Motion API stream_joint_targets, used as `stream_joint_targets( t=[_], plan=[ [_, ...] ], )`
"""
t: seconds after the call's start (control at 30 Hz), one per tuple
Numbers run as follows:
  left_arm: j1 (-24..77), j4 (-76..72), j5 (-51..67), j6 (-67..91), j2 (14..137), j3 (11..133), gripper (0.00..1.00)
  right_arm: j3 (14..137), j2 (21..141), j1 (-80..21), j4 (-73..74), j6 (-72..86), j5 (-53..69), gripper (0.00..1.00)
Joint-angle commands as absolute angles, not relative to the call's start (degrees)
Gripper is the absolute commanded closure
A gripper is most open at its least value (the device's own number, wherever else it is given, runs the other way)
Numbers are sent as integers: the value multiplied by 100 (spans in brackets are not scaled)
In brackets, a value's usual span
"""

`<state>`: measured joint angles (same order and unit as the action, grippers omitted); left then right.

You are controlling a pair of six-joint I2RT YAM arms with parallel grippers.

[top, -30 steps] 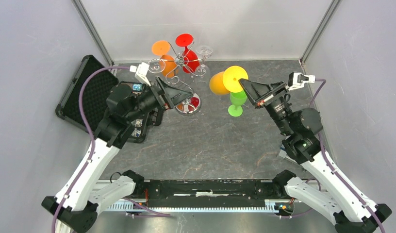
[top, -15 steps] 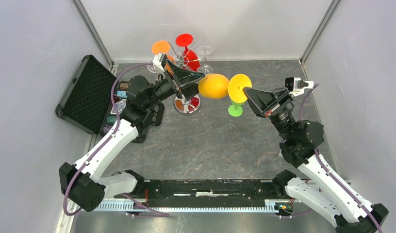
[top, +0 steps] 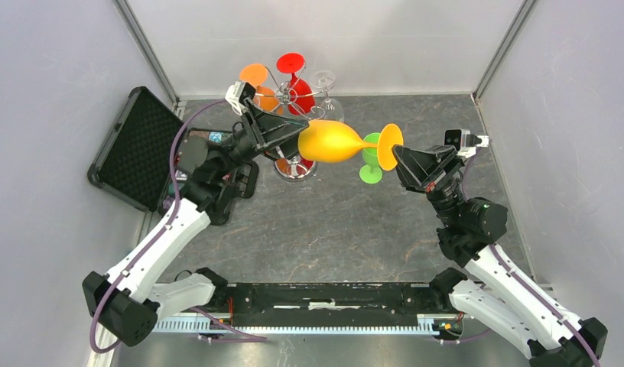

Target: Take the wine glass off the wine glass rack

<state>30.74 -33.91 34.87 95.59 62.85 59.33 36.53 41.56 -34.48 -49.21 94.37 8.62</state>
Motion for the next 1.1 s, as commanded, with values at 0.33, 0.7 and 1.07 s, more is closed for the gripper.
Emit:
stream_joint_targets(
  t=[0.33,0.7,1.07],
  plan=[
    [3133,-3173,4071,9024,5709,6356,61,3349,4288,-3437,-4608,9358,394,100],
    [3132,-3114,4192,8669,5660,6407,98,3472,4283,-3432,-4229,8941,276,100],
    [3129,-2737,4202,8086,5548,6573,88,3262,4340,-3437,-4365,9055,185,100]
  ],
)
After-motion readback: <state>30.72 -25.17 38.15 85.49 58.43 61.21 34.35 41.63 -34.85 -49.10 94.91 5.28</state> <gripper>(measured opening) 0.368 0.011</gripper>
